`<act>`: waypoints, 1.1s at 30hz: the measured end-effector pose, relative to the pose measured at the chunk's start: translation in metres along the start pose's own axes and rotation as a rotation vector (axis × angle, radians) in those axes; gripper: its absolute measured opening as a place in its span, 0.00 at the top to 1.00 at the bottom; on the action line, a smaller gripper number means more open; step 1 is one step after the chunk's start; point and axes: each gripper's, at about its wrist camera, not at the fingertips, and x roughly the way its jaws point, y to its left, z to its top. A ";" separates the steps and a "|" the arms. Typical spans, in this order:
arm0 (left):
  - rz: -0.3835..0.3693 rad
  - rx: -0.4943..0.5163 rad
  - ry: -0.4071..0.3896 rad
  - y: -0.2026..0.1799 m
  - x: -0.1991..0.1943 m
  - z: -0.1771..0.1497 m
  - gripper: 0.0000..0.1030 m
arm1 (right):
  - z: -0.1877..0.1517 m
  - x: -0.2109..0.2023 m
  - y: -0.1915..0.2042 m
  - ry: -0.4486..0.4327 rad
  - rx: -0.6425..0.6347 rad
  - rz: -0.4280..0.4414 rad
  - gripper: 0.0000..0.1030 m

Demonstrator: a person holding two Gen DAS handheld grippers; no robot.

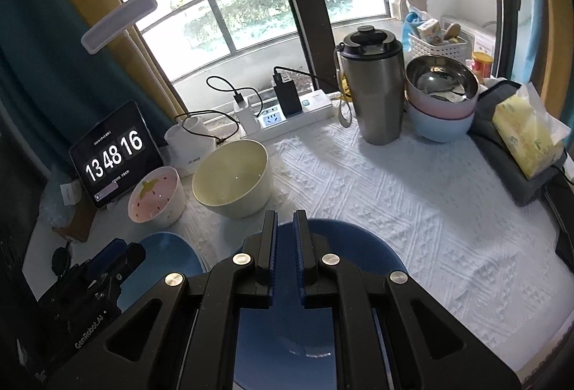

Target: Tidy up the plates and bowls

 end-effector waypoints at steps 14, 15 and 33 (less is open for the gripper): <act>0.020 -0.020 0.001 0.014 0.025 0.022 0.63 | 0.023 0.032 0.010 0.033 -0.027 0.012 0.91; 0.026 -0.021 0.001 0.015 0.028 0.024 0.63 | 0.024 0.034 0.010 0.036 -0.029 0.014 0.91; 0.083 0.011 0.048 0.014 0.075 0.045 0.62 | 0.047 0.087 0.019 0.100 -0.082 0.034 0.91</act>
